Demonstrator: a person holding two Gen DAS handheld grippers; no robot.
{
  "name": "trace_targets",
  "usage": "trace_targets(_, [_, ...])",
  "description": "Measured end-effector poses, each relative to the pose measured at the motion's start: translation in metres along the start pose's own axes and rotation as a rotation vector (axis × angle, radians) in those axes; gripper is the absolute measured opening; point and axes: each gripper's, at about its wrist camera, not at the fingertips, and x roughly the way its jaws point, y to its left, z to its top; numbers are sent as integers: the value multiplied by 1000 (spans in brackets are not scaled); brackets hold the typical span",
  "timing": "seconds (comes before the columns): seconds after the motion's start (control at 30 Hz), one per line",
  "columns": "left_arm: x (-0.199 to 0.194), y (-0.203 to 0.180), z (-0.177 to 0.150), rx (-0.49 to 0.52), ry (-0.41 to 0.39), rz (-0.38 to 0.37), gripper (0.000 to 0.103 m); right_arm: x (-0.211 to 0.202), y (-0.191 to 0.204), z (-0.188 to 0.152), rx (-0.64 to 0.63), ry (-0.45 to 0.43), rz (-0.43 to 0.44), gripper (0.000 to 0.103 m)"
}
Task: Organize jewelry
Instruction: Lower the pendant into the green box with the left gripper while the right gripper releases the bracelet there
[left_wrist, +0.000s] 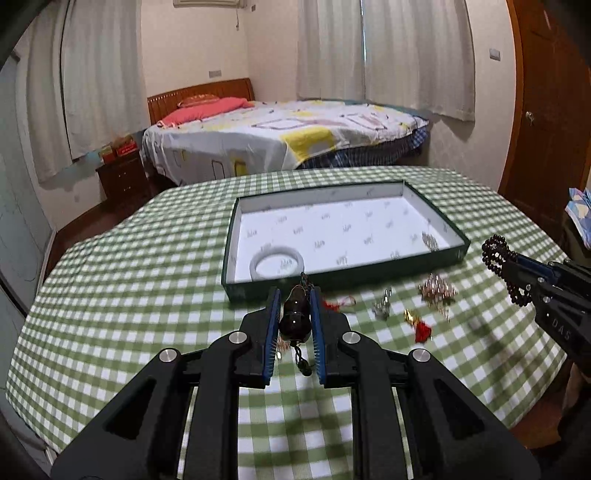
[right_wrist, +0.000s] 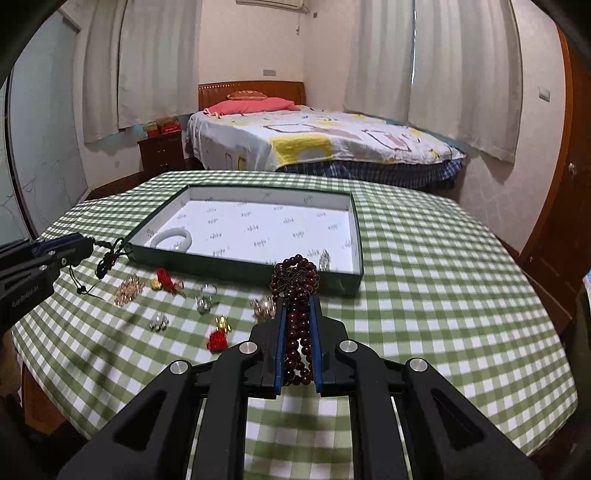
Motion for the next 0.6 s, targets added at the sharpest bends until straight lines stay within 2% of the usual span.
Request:
trace_targets(0.27, [13, 3, 39, -10, -71, -10, 17, 12, 7, 41, -20, -59, 21, 12])
trace_targets(0.47, [33, -5, 83, -2, -141, -24, 17, 31, 7, 80, -3, -104, 44, 12])
trace_targets(0.6, [62, -10, 99, 2, -138, -29, 17, 59, 6, 98, 23, -94, 60, 12])
